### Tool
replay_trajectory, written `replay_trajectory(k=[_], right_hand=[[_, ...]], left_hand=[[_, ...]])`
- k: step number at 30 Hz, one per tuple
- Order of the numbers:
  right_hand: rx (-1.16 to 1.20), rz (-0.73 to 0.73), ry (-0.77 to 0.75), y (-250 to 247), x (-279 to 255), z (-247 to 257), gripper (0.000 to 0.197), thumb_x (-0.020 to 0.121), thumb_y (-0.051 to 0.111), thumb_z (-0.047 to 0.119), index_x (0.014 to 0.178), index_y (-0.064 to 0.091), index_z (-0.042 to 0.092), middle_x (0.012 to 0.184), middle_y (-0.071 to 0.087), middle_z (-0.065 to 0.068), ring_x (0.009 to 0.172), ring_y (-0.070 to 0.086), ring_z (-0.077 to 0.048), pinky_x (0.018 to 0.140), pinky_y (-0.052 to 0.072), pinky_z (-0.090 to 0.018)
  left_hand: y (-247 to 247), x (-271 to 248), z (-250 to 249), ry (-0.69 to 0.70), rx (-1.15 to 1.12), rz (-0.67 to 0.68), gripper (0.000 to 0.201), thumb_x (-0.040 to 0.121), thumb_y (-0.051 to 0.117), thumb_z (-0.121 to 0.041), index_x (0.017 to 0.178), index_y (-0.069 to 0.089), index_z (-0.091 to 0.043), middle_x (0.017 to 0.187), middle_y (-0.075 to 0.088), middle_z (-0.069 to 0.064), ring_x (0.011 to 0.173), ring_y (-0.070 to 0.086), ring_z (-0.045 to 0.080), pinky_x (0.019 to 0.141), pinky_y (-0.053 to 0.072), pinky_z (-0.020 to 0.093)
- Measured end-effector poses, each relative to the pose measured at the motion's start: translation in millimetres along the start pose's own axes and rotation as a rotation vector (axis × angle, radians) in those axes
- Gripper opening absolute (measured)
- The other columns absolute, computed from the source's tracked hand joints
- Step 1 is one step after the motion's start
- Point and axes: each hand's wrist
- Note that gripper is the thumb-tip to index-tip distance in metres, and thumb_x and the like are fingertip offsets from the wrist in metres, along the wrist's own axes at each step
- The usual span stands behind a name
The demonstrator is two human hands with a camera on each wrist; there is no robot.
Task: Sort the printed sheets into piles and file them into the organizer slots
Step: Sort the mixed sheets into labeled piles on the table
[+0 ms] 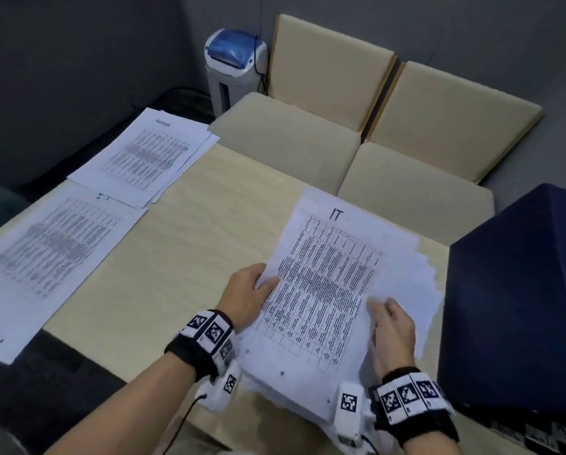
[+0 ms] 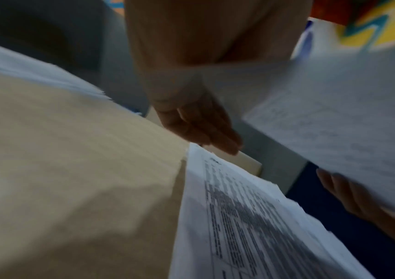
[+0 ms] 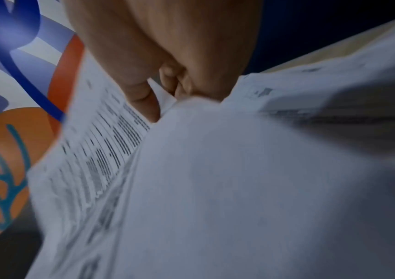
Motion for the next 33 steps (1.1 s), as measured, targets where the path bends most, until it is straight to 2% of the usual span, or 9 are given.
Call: replay_trajectory(k=[4,7,14,21,22,23,24,25,33], right_hand=[[-0.046,0.047,0.062,23,2,-15,0.007,0.092,0.065,0.005,0.095,0.07,0.009,0.088,0.07,-0.009,0.08,0.065,-0.023,0.066,0.056,-0.027],[-0.333,0.0,0.088,29,4,-36,0.002,0.09,0.069,0.01,0.09,0.069,0.008,0.098,0.071,-0.011,0.097,0.066,-0.027,0.09,0.054,-0.041],[-0.711,-0.089,0.127,62,-3,-35,0.015,0.089,0.068,0.018,0.092,0.068,0.004,0.099,0.061,-0.015,0.092,0.053,-0.029,0.1,0.042,-0.042],[-0.553,-0.055,-0.12,108,-44,-25,0.013,0.063,0.046,0.012,0.059,0.035,0.006,0.058,0.035,-0.017,0.065,0.033,-0.03,0.058,0.036,-0.042],[-0.419,-0.094,-0.181,116,-49,-26,0.003,0.061,0.041,0.005,0.061,0.038,0.004,0.062,0.035,-0.021,0.073,0.029,-0.038,0.056,0.042,-0.049],[-0.36,-0.156,-0.216,117,-46,-32,0.002,0.063,0.04,-0.003,0.062,0.041,-0.005,0.068,0.034,-0.031,0.079,0.023,-0.044,0.074,0.011,-0.084],[-0.464,-0.195,-0.222,113,-43,-38,0.011,0.069,0.045,-0.009,0.06,0.041,-0.013,0.069,0.034,-0.04,0.082,0.024,-0.045,0.066,0.03,-0.037],[-0.598,-0.184,-0.14,106,-38,-42,0.023,0.076,0.053,-0.007,0.06,0.043,-0.019,0.068,0.041,-0.043,0.078,0.034,-0.038,0.054,0.028,-0.023],[-0.93,-0.154,0.16,60,-8,-42,0.025,0.087,0.069,0.015,0.108,0.067,0.002,0.112,0.066,-0.021,0.103,0.06,-0.035,0.102,0.043,-0.042]], left_hand=[[-66,-5,31,-0.133,-0.159,-0.168,0.033,0.094,0.059,-0.04,0.108,0.064,-0.01,0.094,0.069,-0.007,0.082,0.064,0.004,0.082,0.051,0.034],[-144,-18,58,-0.161,-0.128,-0.338,0.016,0.095,0.059,-0.033,0.085,0.063,-0.022,0.061,0.058,-0.017,0.055,0.052,0.0,0.056,0.04,0.024],[-338,-46,153,-0.356,0.079,-0.524,0.011,0.093,0.064,-0.022,0.092,0.068,-0.012,0.082,0.066,0.003,0.078,0.059,0.019,0.071,0.044,0.029],[-432,-13,212,-0.57,0.44,-0.311,0.02,0.089,0.067,-0.029,0.102,0.07,-0.014,0.092,0.071,0.006,0.088,0.066,0.026,0.08,0.051,0.032],[-437,-6,214,-0.591,0.483,-0.298,0.022,0.09,0.065,-0.029,0.106,0.069,-0.014,0.097,0.071,0.007,0.092,0.065,0.027,0.082,0.052,0.032],[-439,2,219,-0.603,0.516,-0.286,0.023,0.091,0.063,-0.028,0.109,0.068,-0.014,0.102,0.07,0.009,0.096,0.065,0.029,0.084,0.052,0.033],[-440,8,221,-0.63,0.546,-0.267,0.024,0.091,0.062,-0.027,0.111,0.066,-0.013,0.107,0.068,0.011,0.099,0.064,0.031,0.085,0.052,0.035],[-440,13,225,-0.654,0.572,-0.244,0.026,0.091,0.06,-0.027,0.112,0.064,-0.012,0.11,0.067,0.013,0.1,0.063,0.033,0.087,0.052,0.036],[-377,47,184,-0.501,0.747,-0.55,0.045,0.086,0.065,-0.023,0.121,0.048,0.0,0.123,0.049,0.023,0.113,0.048,0.041,0.093,0.04,0.052]])
Point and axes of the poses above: each hand's wrist, its own x-axis towards the middle knuckle, its own y-axis out of the palm, z = x × y
